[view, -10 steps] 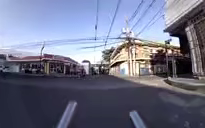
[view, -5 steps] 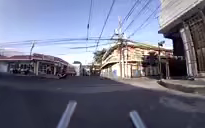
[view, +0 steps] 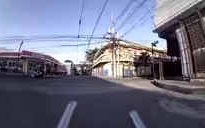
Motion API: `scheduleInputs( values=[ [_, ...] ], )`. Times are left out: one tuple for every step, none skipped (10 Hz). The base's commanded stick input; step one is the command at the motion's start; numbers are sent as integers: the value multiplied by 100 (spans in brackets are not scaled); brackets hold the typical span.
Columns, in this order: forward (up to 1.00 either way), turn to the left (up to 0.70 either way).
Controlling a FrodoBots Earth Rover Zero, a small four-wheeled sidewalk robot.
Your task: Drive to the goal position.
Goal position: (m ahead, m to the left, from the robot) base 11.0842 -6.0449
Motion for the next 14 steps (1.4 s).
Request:
scheduleInputs(
  values=[
    [85, -34],
    [85, -34],
    [85, -34],
    [85, -34],
    [85, -34],
    [85, -34],
    [85, -34],
    [85, -34],
    [85, -34],
    [85, -34],
    [85, 0],
    [85, 0],
    [85, 0],
    [85, 0]
  ],
)
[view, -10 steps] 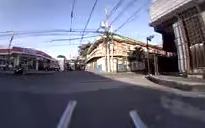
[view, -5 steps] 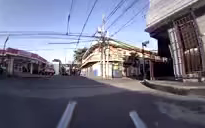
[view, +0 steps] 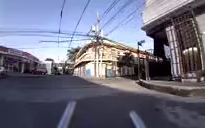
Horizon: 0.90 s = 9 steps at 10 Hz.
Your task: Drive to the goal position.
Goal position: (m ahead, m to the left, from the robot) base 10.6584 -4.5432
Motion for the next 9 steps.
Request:
scheduleInputs(
  values=[
    [85, 0],
    [85, 0],
    [85, 0],
    [85, 0],
    [85, 0],
    [85, 0],
    [85, 0],
    [85, -7],
    [85, -33]
  ],
)
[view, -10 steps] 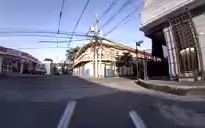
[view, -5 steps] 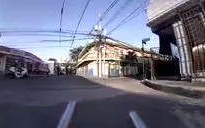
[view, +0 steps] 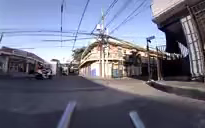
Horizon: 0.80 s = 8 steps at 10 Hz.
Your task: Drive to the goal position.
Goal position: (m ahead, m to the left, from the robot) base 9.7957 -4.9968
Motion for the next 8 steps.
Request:
scheduleInputs(
  values=[
    [85, -34],
    [85, -34],
    [85, -34],
    [85, -34],
    [85, -34],
    [85, -34],
    [85, -34],
    [85, -34]
  ],
)
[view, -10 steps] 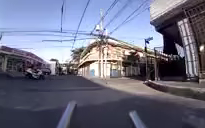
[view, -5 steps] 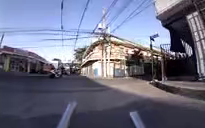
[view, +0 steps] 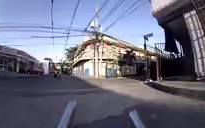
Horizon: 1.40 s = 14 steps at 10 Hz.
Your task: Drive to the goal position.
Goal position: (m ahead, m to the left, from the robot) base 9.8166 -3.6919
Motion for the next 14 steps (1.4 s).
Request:
scheduleInputs(
  values=[
    [85, -34],
    [85, -34],
    [85, -34],
    [85, -34],
    [85, -34],
    [85, -34],
    [85, -34],
    [85, -34],
    [85, -34],
    [85, -34],
    [85, -34],
    [85, -34],
    [85, -34],
    [85, -34]
  ],
)
